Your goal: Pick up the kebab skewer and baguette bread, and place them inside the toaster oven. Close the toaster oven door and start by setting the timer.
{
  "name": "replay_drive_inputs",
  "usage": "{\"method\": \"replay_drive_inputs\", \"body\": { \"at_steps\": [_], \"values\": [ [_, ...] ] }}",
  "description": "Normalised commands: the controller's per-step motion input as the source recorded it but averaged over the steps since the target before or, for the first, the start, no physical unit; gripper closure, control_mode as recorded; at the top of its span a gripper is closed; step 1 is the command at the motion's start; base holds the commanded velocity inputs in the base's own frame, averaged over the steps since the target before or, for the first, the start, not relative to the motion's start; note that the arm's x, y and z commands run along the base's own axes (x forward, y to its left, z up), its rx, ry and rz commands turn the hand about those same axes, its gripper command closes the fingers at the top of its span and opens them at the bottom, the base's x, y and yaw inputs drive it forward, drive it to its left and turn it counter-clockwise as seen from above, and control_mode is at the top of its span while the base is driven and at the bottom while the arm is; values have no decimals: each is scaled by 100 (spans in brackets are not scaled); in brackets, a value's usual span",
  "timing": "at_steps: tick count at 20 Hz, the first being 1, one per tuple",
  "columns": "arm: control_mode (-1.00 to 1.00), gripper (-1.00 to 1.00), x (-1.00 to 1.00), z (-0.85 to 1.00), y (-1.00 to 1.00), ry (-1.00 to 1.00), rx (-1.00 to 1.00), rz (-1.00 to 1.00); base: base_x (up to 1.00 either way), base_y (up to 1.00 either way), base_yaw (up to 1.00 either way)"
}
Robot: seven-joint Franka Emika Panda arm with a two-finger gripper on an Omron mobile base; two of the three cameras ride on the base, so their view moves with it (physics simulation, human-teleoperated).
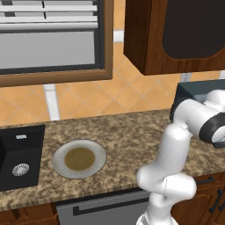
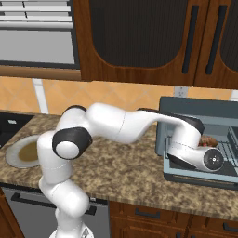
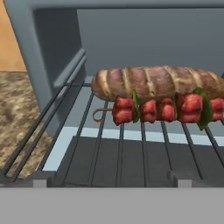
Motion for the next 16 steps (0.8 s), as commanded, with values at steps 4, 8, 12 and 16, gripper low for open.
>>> {"method": "replay_drive_inputs", "body": {
  "at_steps": [4, 8, 12, 16],
  "values": [
    [-100, -100, 0, 5, -18, -1, 5, -20, 0, 0, 0],
    [-100, -100, 0, 1, -21, -1, 1, -4, 0, 0, 0],
    [-100, -100, 0, -12, -10, 0, 0, 0, 0, 0, 0],
    [-100, -100, 0, -21, -3, -1, 0, 0, 0, 0, 0]
  ]
}}
